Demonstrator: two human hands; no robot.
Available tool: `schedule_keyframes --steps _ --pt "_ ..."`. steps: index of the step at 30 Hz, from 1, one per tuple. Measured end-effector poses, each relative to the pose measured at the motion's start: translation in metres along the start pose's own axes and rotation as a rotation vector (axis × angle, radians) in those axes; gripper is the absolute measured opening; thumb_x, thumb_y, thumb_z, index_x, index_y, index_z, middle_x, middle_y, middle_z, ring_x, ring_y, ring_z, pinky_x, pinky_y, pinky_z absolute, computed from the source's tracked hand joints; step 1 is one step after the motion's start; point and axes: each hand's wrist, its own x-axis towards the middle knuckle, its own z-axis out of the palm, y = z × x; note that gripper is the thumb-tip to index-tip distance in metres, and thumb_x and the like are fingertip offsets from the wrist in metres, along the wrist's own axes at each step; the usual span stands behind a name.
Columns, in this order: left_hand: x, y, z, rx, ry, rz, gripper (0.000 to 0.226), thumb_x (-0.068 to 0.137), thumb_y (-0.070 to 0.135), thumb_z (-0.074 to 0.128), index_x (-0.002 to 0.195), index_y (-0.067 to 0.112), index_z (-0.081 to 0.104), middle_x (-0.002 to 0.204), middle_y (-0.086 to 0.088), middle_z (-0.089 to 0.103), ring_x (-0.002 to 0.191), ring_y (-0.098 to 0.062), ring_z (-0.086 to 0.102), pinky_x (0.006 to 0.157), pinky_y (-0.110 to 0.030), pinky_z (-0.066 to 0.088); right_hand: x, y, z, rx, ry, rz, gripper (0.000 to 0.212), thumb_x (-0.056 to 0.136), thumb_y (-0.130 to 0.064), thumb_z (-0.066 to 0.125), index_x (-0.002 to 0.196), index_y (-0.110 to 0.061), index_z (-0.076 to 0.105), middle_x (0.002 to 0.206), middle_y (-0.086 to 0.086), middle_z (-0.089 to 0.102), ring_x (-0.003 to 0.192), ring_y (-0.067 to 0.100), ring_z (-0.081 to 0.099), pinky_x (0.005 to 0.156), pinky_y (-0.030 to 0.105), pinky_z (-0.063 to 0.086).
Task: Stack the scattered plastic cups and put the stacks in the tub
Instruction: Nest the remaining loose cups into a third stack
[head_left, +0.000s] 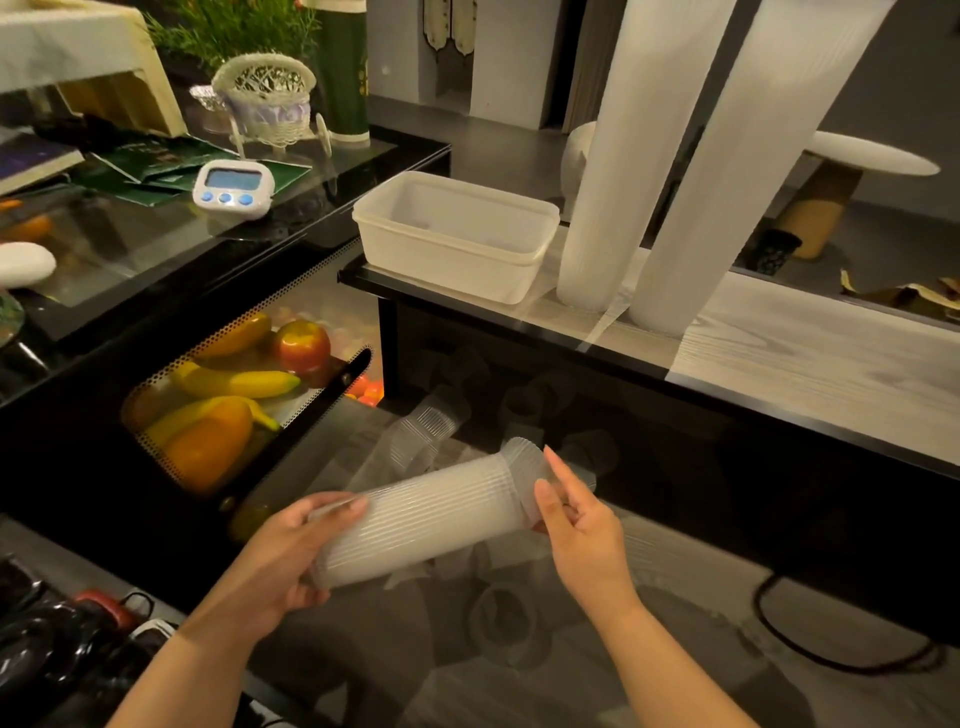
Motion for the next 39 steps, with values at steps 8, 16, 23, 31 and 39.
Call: schedule_keyframes --steps 8,16,23,31,39 --pt "0.008 -0.002 -0.005 -0.034 -0.001 -0.008 0.107 0.015 0.075 0.087 0.11 0.03 0.067 0.113 -0.013 0.066 0.088 -0.03 0.063 0.05 -0.03 0.044 0.009 -0.017 0.003 0.003 -0.006 -0.004 0.038 0.091 -0.052 0.051 0.128 -0.061 0.045 0.107 -0.031 0.064 0.107 0.004 0.064 0.099 0.033 0.053" --pt "0.01 -0.003 -0.015 -0.064 0.003 -0.022 0.106 0.016 0.076 0.087 0.11 0.03 0.067 0.113 -0.014 0.065 0.083 -0.03 0.066 0.048 -0.03 0.046 0.02 -0.03 0.013 0.047 -0.198 0.03 0.044 0.098 -0.026 0.057 0.119 -0.063 0.048 0.123 -0.04 0.053 0.113 -0.008 0.058 0.1 0.016 0.047" --pt "0.013 -0.002 -0.014 -0.143 0.008 -0.018 0.081 0.038 0.072 0.086 0.107 0.033 0.067 0.113 -0.013 0.066 0.086 -0.031 0.065 0.051 -0.029 0.045 0.028 -0.046 0.016 0.116 -0.451 0.015 0.043 0.097 -0.044 0.035 0.14 -0.045 0.033 0.138 -0.04 0.037 0.125 -0.026 0.033 0.104 0.001 0.027" --pt "0.02 -0.005 -0.031 -0.144 0.106 -0.041 0.069 0.053 0.066 0.085 0.109 0.032 0.066 0.115 -0.015 0.065 0.089 -0.032 0.065 0.052 -0.029 0.047 0.076 0.021 0.009 -0.767 -0.307 0.117 0.083 0.088 -0.055 0.064 0.154 -0.04 0.016 0.165 -0.005 0.007 0.143 0.021 0.034 0.109 0.035 0.036" --pt "0.018 -0.013 -0.041 -0.14 0.164 -0.093 0.079 0.034 0.067 0.081 0.105 0.035 0.068 0.103 -0.006 0.069 0.081 -0.025 0.063 0.053 -0.027 0.045 0.104 0.069 0.032 -1.04 -0.289 0.293 0.046 0.098 -0.041 0.041 0.139 -0.021 0.047 0.133 0.007 0.052 0.115 0.027 0.056 0.098 0.042 0.047"
